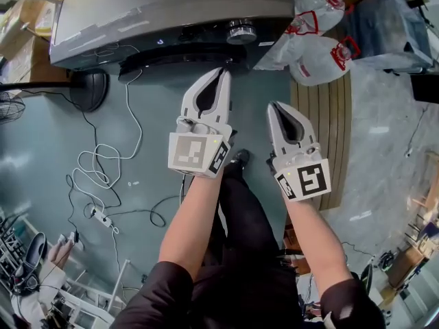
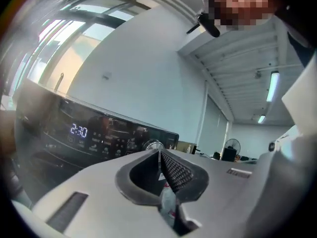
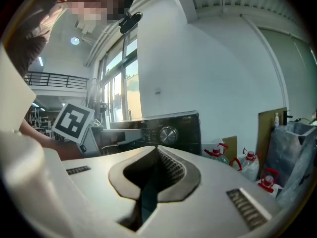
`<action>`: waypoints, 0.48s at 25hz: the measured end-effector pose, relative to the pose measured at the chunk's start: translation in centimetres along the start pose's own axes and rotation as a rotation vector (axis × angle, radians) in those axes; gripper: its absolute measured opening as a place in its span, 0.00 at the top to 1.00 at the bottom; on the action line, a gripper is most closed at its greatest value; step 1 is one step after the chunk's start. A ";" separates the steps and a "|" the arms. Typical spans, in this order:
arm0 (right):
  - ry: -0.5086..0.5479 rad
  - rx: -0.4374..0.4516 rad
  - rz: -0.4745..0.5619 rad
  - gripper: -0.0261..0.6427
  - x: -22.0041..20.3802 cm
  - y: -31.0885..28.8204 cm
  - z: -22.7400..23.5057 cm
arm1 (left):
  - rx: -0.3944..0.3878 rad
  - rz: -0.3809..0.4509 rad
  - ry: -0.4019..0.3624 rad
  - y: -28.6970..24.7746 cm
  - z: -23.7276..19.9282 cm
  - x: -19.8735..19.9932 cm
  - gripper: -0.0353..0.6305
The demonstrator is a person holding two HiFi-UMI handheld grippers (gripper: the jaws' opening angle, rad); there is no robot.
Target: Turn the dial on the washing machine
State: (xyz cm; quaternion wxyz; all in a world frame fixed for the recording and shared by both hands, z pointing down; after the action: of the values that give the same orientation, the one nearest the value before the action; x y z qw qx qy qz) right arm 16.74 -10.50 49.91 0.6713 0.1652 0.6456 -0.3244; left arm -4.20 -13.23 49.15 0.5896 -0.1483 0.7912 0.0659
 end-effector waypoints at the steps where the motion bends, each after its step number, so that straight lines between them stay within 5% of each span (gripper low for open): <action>1: 0.008 -0.010 0.010 0.92 0.3 -0.1 -0.6 | -0.006 -0.007 -0.033 0.7 0.0 0.3 0.91; 7: 0.010 -0.027 0.040 0.92 1.3 -0.6 -4.7 | -0.062 -0.121 -0.241 6.4 -0.8 1.3 0.92; 12: 0.025 -0.054 0.039 0.92 1.7 0.5 -8.8 | -0.085 -0.129 -0.242 12.1 -2.3 2.5 0.92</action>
State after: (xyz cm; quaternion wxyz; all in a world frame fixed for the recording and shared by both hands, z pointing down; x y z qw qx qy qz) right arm 10.27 -4.83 47.19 0.6737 0.1636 0.6590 -0.2918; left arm -10.70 -2.80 46.63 0.6768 -0.2147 0.6998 0.0787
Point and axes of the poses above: the fingertips, and each gripper's own axes: y backward along the fingers, z to its right, x out of its top, the point moved 10 cm from there along y, backward along the fingers, and after that the axes turned 1 degree about -x, right-handed, at the moved point
